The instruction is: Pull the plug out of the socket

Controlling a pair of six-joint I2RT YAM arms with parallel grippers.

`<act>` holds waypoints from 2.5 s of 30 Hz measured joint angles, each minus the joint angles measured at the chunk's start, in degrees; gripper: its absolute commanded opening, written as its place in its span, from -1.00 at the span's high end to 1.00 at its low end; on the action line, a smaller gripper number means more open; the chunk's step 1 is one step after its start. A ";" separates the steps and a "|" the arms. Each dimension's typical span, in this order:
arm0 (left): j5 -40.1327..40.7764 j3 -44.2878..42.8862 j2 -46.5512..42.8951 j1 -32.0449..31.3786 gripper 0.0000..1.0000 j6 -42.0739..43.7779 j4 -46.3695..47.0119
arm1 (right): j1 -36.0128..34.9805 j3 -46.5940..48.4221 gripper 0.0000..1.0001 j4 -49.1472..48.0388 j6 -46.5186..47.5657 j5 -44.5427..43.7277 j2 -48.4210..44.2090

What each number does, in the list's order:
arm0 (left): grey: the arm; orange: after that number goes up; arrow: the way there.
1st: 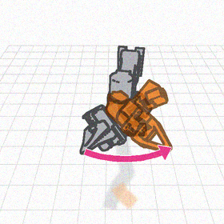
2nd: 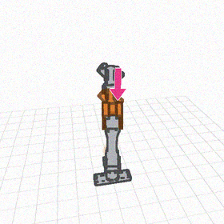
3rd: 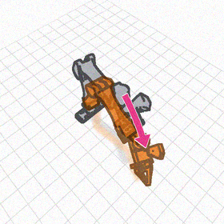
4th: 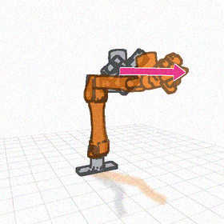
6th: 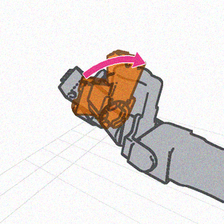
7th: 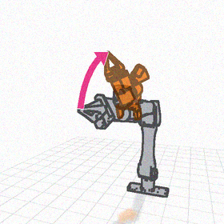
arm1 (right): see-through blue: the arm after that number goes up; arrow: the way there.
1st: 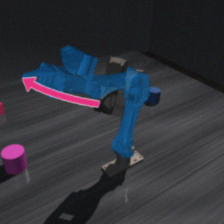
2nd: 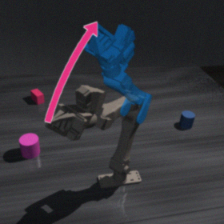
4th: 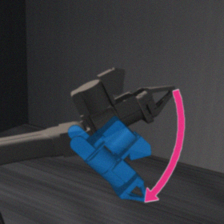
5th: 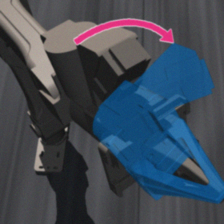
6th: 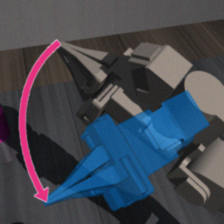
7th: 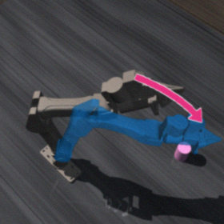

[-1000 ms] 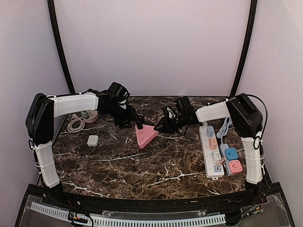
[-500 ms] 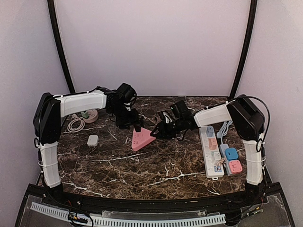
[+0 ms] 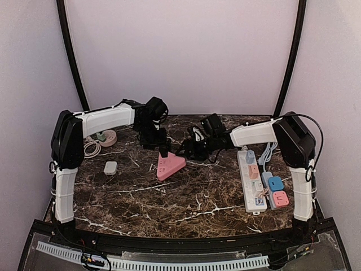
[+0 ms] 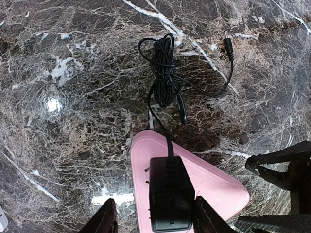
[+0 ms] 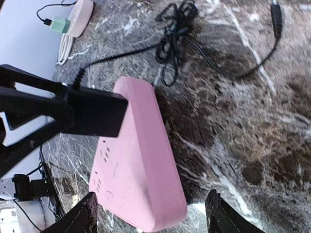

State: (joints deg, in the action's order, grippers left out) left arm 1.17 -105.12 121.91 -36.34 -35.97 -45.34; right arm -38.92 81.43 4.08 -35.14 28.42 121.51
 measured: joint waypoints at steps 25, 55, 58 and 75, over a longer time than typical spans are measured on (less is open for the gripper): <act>-3.93 -4.37 4.83 -1.14 0.65 1.77 -1.66 | -0.37 10.43 -0.39 2.03 0.35 1.92 9.03; -3.37 4.02 -0.28 -3.37 0.87 0.57 4.26 | -3.26 12.44 0.30 7.45 0.63 -5.81 8.13; -3.37 5.84 -1.31 -3.34 0.87 0.48 5.53 | -3.98 13.27 0.31 8.87 1.05 -7.72 8.13; -2.69 10.78 -12.55 -4.57 0.90 1.33 14.45 | -4.76 14.58 0.31 11.19 2.29 -12.41 8.17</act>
State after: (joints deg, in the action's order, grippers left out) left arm -1.52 -94.35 109.36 -40.91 -34.63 -30.89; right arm -43.68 96.01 15.27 -32.84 16.01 129.69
